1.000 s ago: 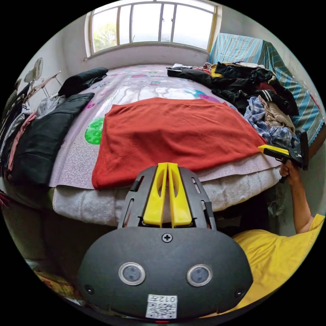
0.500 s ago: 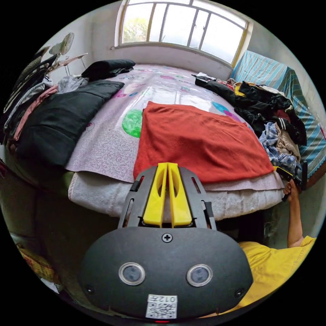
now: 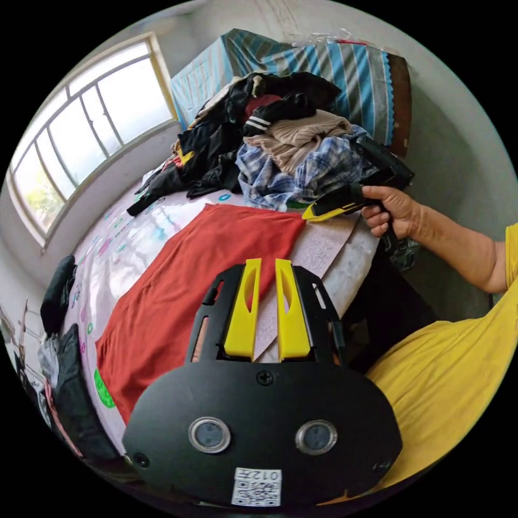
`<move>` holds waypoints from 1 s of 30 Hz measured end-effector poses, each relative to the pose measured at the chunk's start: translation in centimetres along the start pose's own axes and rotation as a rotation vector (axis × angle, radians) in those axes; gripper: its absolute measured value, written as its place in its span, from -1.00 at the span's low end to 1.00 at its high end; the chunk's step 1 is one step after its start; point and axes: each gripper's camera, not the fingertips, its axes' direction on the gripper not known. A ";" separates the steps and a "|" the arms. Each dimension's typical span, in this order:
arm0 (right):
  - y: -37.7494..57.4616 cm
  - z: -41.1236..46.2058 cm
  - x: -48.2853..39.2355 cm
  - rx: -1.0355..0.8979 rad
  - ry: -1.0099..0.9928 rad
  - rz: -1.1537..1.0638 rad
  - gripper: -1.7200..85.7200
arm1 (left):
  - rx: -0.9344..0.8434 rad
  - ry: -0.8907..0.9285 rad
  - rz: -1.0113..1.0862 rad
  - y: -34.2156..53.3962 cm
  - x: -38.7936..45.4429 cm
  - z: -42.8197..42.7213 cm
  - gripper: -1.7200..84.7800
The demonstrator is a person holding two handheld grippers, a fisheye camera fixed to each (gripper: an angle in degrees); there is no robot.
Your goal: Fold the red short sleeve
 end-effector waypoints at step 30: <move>-14.8 0.4 -0.4 0.043 -0.198 -0.025 -0.84 | 0.038 -0.167 -0.016 -12.6 8.9 6.3 -0.95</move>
